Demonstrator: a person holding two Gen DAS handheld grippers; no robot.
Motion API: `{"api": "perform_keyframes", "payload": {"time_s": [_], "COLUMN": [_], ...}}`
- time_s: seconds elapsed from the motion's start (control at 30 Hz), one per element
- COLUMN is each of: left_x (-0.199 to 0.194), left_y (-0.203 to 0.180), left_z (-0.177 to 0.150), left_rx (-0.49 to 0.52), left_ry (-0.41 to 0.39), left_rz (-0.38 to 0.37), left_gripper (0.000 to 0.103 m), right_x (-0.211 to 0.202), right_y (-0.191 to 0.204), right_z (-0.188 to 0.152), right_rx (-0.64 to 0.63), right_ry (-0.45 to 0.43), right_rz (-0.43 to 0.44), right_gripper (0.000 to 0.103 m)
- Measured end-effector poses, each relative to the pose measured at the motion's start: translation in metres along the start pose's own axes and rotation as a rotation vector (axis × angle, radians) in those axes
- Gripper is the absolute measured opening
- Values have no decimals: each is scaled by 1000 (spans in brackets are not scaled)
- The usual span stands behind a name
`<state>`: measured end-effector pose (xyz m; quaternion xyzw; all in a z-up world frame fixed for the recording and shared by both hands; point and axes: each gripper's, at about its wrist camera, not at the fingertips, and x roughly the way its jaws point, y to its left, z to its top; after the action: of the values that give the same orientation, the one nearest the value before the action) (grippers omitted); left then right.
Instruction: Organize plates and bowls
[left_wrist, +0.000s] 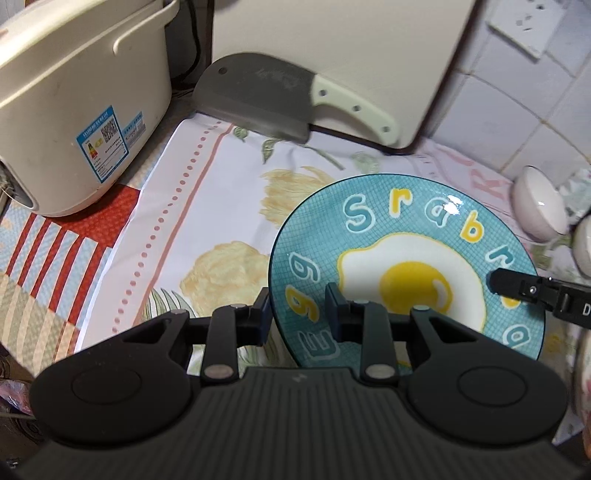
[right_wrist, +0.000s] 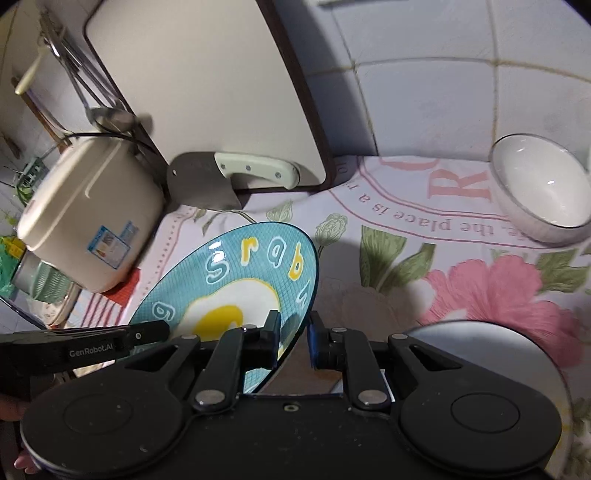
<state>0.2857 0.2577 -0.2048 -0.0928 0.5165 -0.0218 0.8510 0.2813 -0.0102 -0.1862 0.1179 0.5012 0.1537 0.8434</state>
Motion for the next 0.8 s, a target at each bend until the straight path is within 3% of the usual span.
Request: {"api": "perform_keyframes", "payload": {"time_s": [0.2, 0.47, 0.8], "left_x": [-52, -103, -104], "left_y": [-30, -72, -131], "left_z": [-1, -11, -35], "left_rx": [66, 138, 227], "left_ry": [-24, -53, -16], "left_rz": [7, -57, -97], "left_gripper": [28, 28, 28], "right_x": [-57, -133, -174], "right_y": [-6, -25, -63], "right_z": [-12, -36, -82], "right_rx": [10, 85, 197], "right_ry": [-34, -131, -159], "right_rz": [50, 79, 23], "right_gripper": [20, 20, 20]}}
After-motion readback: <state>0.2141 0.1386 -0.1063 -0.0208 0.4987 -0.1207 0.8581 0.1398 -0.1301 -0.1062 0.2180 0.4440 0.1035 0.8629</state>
